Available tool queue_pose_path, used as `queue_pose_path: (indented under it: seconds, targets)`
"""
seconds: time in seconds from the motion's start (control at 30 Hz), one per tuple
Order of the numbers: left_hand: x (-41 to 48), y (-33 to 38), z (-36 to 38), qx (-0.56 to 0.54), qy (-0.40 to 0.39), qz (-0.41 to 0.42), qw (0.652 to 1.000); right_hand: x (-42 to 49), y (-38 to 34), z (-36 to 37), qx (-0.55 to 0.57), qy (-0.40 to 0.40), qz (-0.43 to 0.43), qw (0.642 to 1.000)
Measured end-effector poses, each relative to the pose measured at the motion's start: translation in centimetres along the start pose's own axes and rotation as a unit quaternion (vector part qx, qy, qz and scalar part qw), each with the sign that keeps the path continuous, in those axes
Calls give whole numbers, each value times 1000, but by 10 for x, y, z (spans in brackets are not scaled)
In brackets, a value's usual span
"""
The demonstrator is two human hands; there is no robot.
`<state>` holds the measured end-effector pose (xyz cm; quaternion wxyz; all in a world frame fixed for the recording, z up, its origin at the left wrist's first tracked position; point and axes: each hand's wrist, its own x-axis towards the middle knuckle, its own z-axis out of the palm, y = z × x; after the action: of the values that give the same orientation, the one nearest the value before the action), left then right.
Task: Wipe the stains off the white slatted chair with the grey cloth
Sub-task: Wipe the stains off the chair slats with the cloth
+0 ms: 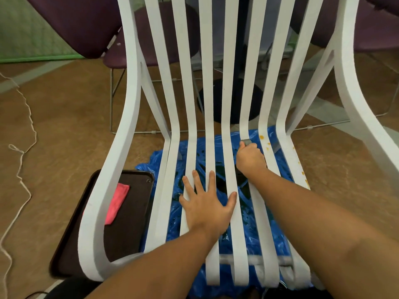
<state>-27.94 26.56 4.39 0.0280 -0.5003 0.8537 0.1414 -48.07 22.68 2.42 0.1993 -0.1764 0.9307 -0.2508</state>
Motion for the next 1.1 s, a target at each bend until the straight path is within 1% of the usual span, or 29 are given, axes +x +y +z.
queue_pose_path:
  seconds: [0.13,0.3,0.57,0.83,1.1]
  targets:
    - [0,0,0,-3,-3,2,1000,21,-11,3,2,-12,0,1000]
    - [2,0,2,8,-8,0,1000,35,-24,1,-56,-27,-3,998]
    - [2,1,2,16,-12,0,1000,48,-31,1,-41,-33,15,998]
    - [2,0,0,20,-19,-2,1000,36,-25,-1,-33,-49,11,998]
    - [1,0,0,13,-14,-4,1000,-5,-2,-4,-51,-49,6,998]
